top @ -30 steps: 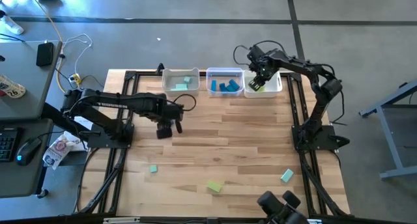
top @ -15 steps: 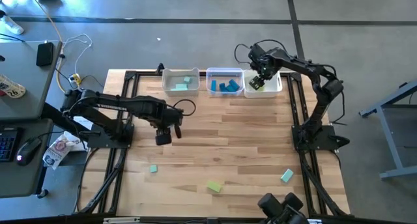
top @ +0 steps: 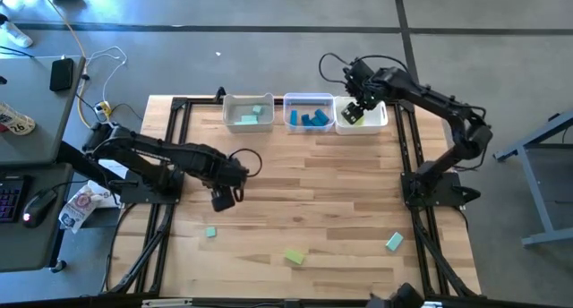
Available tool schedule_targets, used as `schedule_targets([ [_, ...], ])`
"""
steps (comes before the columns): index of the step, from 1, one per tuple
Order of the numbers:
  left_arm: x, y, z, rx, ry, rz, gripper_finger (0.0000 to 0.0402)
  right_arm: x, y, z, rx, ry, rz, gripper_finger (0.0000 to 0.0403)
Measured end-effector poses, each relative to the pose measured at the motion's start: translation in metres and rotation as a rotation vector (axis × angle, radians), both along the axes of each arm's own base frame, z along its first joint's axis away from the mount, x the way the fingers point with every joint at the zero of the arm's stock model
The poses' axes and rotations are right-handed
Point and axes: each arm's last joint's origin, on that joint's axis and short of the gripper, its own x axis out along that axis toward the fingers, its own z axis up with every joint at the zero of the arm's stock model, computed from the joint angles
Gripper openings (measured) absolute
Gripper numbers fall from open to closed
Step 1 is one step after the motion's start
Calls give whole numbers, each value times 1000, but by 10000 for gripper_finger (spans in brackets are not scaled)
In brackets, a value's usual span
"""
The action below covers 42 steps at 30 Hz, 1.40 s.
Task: Sort & place blocks by color
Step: Put the light blue block into the gray bin
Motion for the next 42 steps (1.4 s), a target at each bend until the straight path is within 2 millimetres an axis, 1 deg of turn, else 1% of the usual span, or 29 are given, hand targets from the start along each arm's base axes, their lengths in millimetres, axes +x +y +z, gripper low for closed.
schedule_targets([
  [5, -2, -18, 0, -29, -3, -1, 207, 2, 19, 10, -9, -20, 17, 243],
  [9, -6, -36, -4, -28, 5, -72, 205, 7, 32, 12, 4, -19, 34, 243],
  [14, -15, -57, -21, -24, 20, -111, 205, 14, 45, 11, 18, -4, 74, 243],
  [20, -24, -84, -41, -36, -20, -166, 205, 21, 58, 11, -17, 17, 83, 243],
  [24, -33, -100, -48, -44, -35, -182, 205, 24, 63, 11, -33, 24, 96, 243],
  [27, -38, -110, -54, -55, -57, -162, 205, 25, 65, 11, -47, 31, 98, 243],
  [33, -45, -122, -68, -70, -101, -116, 204, 25, 64, 11, -46, 24, 73, 243],
  [39, -53, -119, -84, -56, -83, -70, 204, 25, 64, 11, -46, 23, 73, 243],
  [42, -53, -119, -90, -66, -99, -75, 204, 25, 64, 11, -46, 23, 73, 243],
])
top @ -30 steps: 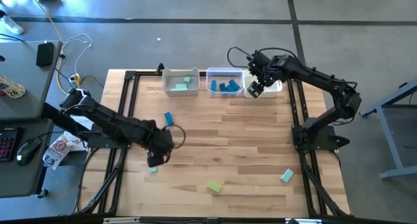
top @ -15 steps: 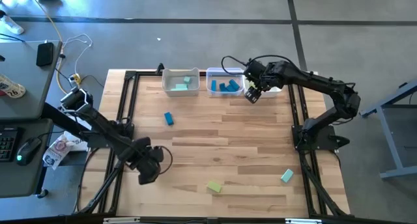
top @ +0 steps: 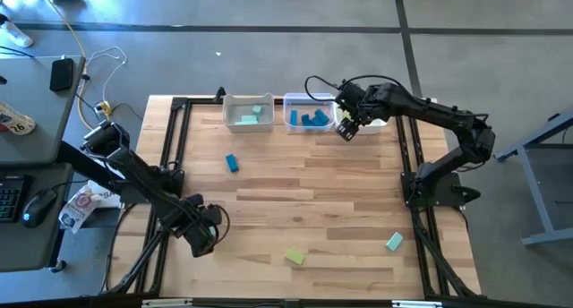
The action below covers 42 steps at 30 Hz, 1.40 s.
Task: Sort & place blocks by color
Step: Put the light blue block into the gray bin
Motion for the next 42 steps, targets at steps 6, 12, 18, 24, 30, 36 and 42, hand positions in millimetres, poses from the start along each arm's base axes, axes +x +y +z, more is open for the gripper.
schedule_targets([
  [6, 0, 0, -11, -35, -46, -8, 204, 0, 0, 0, 0, 0, 0, 243],
  [12, -5, 3, -21, -44, -28, -1, 204, 0, 0, 0, 0, 0, -1, 243],
  [18, -5, 3, -27, -59, -53, -1, 204, 0, 0, 0, 1, -1, -2, 243],
  [24, -7, 5, -38, -63, -60, -1, 204, 0, 0, 0, 1, -1, -2, 243],
  [30, -6, 5, -44, -26, -41, -7, 202, 0, 0, 0, 4, -5, -12, 243],
  [36, -6, 6, -44, 2, -50, -36, 141, 4, 9, -1, 42, -20, 17, 243],
  [42, -4, 8, -43, 22, -68, -58, 102, 12, 29, -2, 118, -35, 109, 243],
])
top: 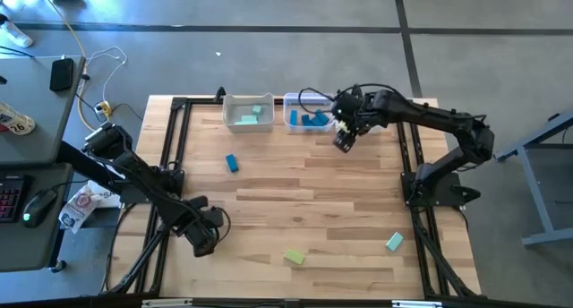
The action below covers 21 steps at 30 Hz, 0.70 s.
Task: Sort & place blocks by color
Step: Put the light blue block into the gray bin
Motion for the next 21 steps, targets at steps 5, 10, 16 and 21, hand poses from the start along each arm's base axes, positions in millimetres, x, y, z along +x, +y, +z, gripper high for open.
schedule_targets([
  [5, 4, 8, 5, 50, -69, 31, 102, 4, 17, -1, 89, -1, 83, 243],
  [10, 8, 21, 17, 72, -133, 34, 102, 2, 35, -3, 177, 51, 177, 243],
  [16, 15, 44, 34, 134, -229, 43, 102, -1, 57, -4, 213, 131, 208, 243],
  [21, 18, 69, 49, 229, -305, 58, 102, 1, 79, -4, 213, 145, 258, 243],
])
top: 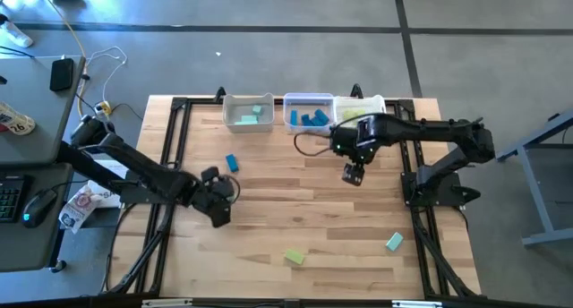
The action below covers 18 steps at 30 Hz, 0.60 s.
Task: Sort & place blocks by color
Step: Put the light blue block into the gray bin
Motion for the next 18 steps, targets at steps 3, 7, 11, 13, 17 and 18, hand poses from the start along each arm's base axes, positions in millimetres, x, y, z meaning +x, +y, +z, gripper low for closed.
schedule_targets([
  [3, 3, 16, 9, 58, -52, 20, 102, 1, 12, 0, -19, -1, 24, 243],
  [7, 6, 40, 21, 128, -111, 40, 102, 5, 26, 0, -17, -41, 33, 243],
  [11, 9, 65, 31, 198, -158, 82, 102, 12, 37, 2, -10, -120, 29, 243],
  [13, 10, 77, 35, 243, -180, 113, 102, 16, 41, 3, -6, -163, 37, 243],
  [17, 12, 103, 40, 319, -200, 160, 102, 23, 47, 5, -27, -238, 52, 243],
  [18, 11, 110, 42, 340, -202, 171, 102, 24, 48, 5, -39, -251, 51, 243],
])
